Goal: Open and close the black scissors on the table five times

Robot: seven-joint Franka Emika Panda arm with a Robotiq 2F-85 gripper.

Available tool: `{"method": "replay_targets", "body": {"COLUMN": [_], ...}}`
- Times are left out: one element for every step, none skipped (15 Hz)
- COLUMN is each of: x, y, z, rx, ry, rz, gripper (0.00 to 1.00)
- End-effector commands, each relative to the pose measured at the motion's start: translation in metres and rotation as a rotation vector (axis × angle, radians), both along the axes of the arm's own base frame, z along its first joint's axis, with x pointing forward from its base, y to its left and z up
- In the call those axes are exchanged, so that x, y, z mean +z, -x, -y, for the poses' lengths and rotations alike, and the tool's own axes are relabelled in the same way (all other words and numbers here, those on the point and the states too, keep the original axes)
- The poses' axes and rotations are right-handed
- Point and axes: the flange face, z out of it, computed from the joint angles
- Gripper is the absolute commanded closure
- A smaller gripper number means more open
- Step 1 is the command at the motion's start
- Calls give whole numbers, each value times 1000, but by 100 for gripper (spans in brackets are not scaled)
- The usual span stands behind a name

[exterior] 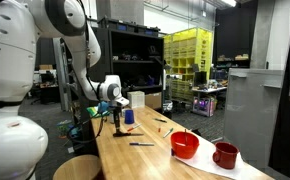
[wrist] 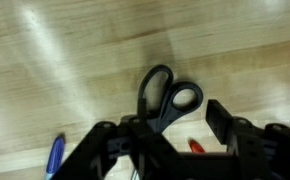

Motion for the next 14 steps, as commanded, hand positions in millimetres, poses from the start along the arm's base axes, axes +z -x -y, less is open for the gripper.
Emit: {"method": "replay_targets", "body": {"x": [-6,-9,-11,-14,-16,-18,-20,-22,-23,-25,-25,-26,-27,-28], "y": [-7,-8,-10,-11,-12,-13,-15,-17,-18,-20,-21,-23,-25,-27], "z": [-2,-1,1,3,5,6,7,6,6,4,3,2,0,-2], "rx": [8,7,5,3,2,0,1,4,8,13,17,21,25,28], "ry": [10,10,10,10,9,11,11,13,14,17,16,16,17,17], "rz": [0,-3,-7,-11,-13,-16,-19,-23,-25,-27,-29,-31,-31,-32], "gripper": [38,40,42,44,45,47,46,48,49,52,52,54,54,55]}}
